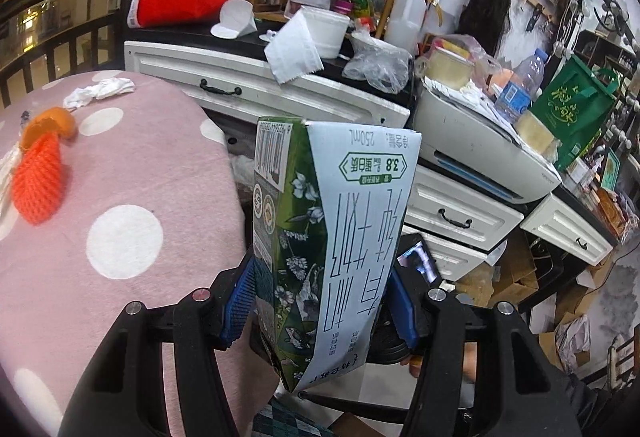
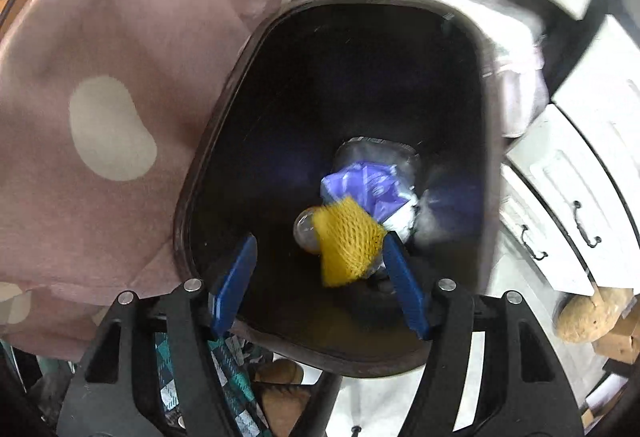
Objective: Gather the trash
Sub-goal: 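Carry the milk carton and yellow net to the black bin and release both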
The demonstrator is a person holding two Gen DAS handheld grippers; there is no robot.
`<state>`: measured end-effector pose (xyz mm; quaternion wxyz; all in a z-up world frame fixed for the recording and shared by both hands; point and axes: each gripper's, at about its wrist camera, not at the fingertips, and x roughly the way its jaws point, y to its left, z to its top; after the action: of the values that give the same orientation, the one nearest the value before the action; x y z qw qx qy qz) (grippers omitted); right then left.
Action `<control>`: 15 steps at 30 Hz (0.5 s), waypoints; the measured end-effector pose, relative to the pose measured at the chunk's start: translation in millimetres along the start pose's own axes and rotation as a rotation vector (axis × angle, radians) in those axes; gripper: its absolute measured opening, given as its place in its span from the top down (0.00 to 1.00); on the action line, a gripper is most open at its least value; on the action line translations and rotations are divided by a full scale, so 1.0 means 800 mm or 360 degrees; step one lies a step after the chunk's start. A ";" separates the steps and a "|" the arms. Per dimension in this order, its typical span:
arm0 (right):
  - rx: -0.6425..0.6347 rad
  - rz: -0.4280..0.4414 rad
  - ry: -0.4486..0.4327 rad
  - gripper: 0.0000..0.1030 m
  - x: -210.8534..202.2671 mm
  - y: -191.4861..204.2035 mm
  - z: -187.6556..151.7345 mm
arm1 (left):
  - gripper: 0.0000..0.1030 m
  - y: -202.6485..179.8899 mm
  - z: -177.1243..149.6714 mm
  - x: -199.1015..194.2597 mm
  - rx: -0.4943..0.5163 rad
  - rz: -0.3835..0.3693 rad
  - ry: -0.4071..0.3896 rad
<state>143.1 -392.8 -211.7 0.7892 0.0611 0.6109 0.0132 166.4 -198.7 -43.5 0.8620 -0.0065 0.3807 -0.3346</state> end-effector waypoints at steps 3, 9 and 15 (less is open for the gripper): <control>0.0084 -0.0037 -0.0128 0.33 -0.036 -0.020 0.000 | 0.45 -0.005 -0.002 0.017 0.0001 -0.0015 0.0048; 0.0286 -0.0113 -0.0349 0.32 -0.097 -0.067 -0.003 | 0.45 -0.019 -0.010 0.058 0.0032 -0.0027 0.0165; 0.0465 -0.0109 -0.0514 0.32 -0.148 -0.098 -0.014 | 0.45 -0.036 -0.021 0.100 0.0078 -0.0051 0.0293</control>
<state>98.2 -481.4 -109.4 0.8596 0.1553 0.4738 -0.1121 177.4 -263.5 -100.0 0.8178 0.0391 0.4499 -0.3568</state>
